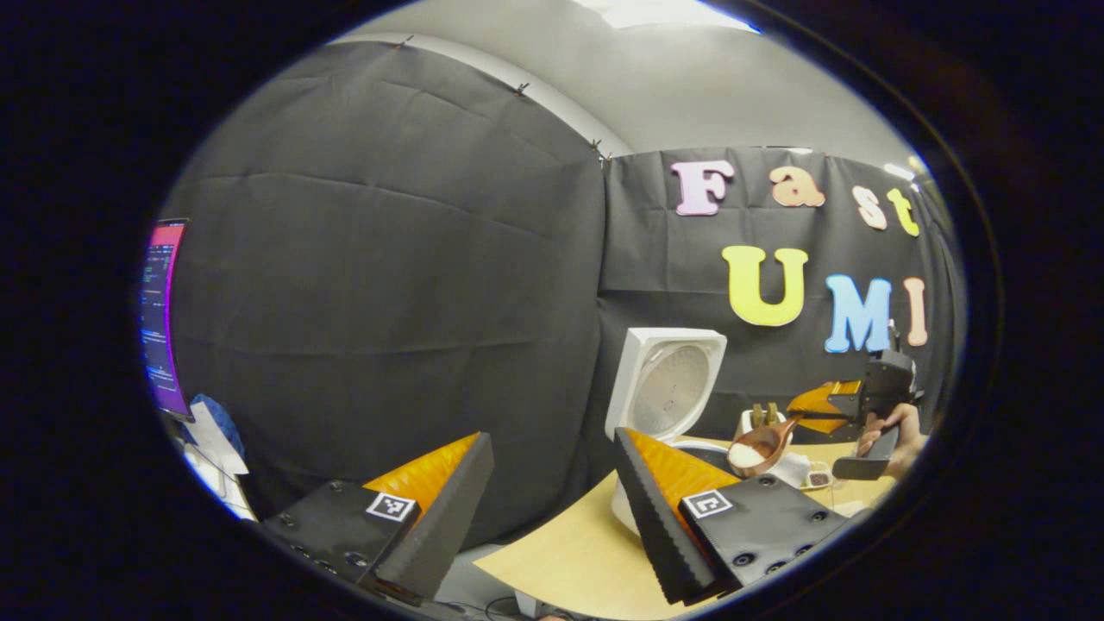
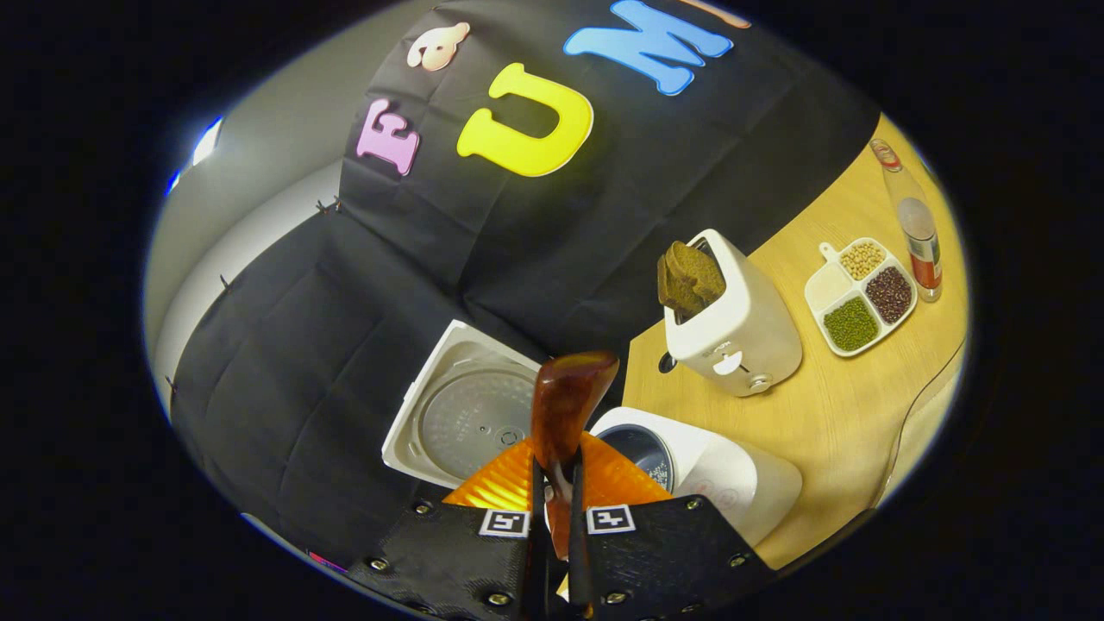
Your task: Close the left gripper, press the button to open the rice cooker; take a wooden spoon from the chopstick holder with the right hand, scoop a spoonful of rice and pour it into the rice cooker, then put the wooden spoon back into the chopstick holder.
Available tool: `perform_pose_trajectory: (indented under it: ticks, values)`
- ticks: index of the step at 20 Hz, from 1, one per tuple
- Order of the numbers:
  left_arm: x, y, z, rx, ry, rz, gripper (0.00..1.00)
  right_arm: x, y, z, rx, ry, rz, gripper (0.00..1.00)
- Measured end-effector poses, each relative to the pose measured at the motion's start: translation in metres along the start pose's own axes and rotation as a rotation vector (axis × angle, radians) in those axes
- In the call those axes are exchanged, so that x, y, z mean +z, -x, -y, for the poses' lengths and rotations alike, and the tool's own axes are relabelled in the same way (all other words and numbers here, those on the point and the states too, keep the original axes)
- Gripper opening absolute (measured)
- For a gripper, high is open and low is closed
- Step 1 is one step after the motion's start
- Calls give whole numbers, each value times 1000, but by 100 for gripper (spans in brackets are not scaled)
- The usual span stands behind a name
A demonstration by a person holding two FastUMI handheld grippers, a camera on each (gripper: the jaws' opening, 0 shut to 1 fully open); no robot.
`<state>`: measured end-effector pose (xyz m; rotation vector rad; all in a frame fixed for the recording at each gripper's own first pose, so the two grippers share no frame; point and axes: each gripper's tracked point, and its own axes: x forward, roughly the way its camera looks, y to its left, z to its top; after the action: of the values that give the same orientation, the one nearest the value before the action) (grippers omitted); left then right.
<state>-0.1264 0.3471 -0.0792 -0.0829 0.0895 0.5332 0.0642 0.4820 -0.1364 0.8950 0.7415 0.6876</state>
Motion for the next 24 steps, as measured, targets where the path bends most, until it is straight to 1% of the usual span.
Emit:
perform_pose_trajectory:
  ticks: [2,3,6,7,9,13,14,15,17,19,20,24]
  values:
    - [-5,2,-8,22,0,-10,96,-11,-17,-1,-16,68,-17,10]
    - [-8,3,-10,30,2,-16,99,-18,-26,-2,-25,103,-30,10]
    - [-12,3,-17,45,6,-27,99,-34,-46,-3,-29,181,-60,10]
    - [-15,3,-20,48,5,-30,96,-40,-50,-5,-30,208,-73,10]
    - [-16,2,-22,54,7,-33,99,-51,-57,-5,-42,285,-99,10]
    - [-17,2,-23,54,11,-32,99,-60,-63,-7,-73,516,-124,10]
    - [-16,2,-23,55,12,-31,97,-61,-64,-8,-78,574,-126,10]
    - [-17,3,-24,58,13,-32,99,-62,-64,-11,-82,634,-124,10]
    - [-18,3,-25,61,21,-33,99,-61,-63,-16,-87,778,-119,10]
    - [-21,2,-24,62,28,-37,99,-59,-62,-20,-102,950,-108,10]
    - [-21,2,-23,62,30,-38,99,-59,-62,-23,-103,1026,-100,10]
    - [-20,5,-20,52,27,-28,99,-64,-59,-36,-89,1254,-69,10]
